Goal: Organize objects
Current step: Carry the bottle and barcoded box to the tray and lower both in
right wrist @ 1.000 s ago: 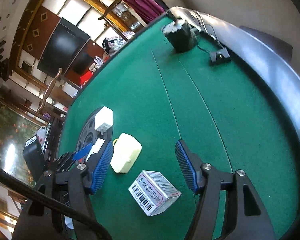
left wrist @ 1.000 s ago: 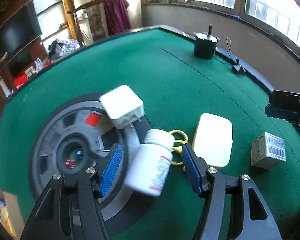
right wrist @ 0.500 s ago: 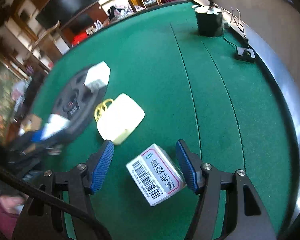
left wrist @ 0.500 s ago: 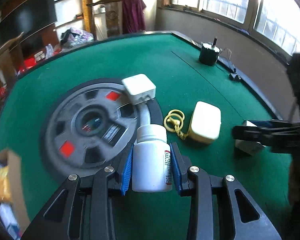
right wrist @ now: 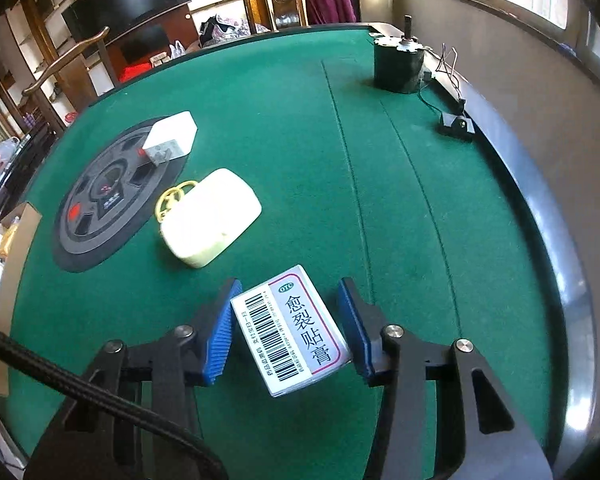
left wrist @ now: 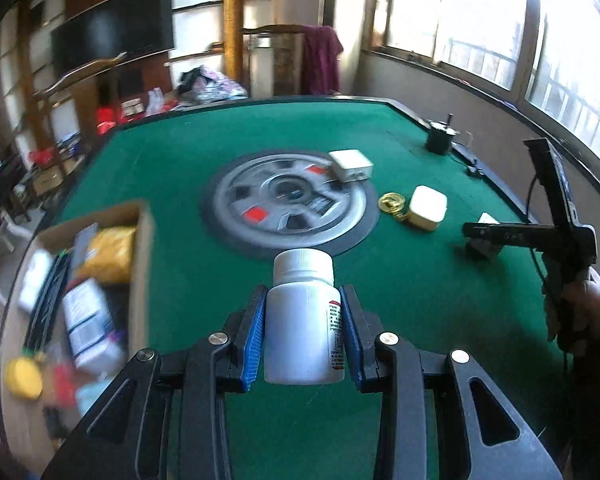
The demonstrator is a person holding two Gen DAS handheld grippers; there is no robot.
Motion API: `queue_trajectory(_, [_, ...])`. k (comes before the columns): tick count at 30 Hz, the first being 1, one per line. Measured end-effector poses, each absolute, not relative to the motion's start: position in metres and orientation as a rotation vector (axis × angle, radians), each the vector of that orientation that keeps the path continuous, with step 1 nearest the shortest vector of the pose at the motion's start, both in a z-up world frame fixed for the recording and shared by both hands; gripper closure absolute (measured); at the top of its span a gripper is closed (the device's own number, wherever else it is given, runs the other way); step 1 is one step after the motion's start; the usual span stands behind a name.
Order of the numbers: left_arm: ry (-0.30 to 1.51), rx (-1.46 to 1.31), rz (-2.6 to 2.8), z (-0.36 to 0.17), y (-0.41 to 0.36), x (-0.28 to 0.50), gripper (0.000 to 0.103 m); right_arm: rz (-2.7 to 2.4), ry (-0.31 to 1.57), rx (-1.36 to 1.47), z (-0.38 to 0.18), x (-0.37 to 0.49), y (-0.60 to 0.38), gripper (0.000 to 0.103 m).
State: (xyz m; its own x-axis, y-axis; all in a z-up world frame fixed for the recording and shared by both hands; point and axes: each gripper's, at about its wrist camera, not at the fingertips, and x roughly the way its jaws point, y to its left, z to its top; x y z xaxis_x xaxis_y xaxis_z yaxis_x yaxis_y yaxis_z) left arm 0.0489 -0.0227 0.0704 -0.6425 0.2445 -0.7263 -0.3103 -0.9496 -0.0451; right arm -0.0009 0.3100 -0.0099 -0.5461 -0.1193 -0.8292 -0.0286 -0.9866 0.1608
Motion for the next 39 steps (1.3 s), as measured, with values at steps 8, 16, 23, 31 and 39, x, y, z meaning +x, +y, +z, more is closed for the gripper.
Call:
queue_trajectory(8, [-0.071, -1.156, 2.687, 0.071, -0.108, 0.092, 0.073, -2.624, -0.357, 1.468, 0.003, 0.033, 0.284, 0.056])
queue_trajectory(16, [-0.269, -1.14, 2.805, 0.061, -0.187, 0.125, 0.073, -2.487, -0.273, 1.361, 0.049, 0.059, 0.197, 0.056])
queue_trajectory(23, [-0.395, -1.153, 2.91, 0.046, -0.252, 0.143, 0.073, -2.307, -0.168, 1.305, 0.064, 0.075, 0.095, 0.055])
queue_trajectory(31, [-0.465, -1.17, 2.869, 0.034, -0.271, 0.128, 0.073, -2.111, -0.093, 1.332, 0.046, 0.07, -0.015, 0.055])
queue_trajectory(39, [-0.393, -1.263, 2.847, 0.021, -0.268, 0.096, 0.073, -2.011, -0.121, 1.436, 0.011, 0.041, -0.08, 0.055])
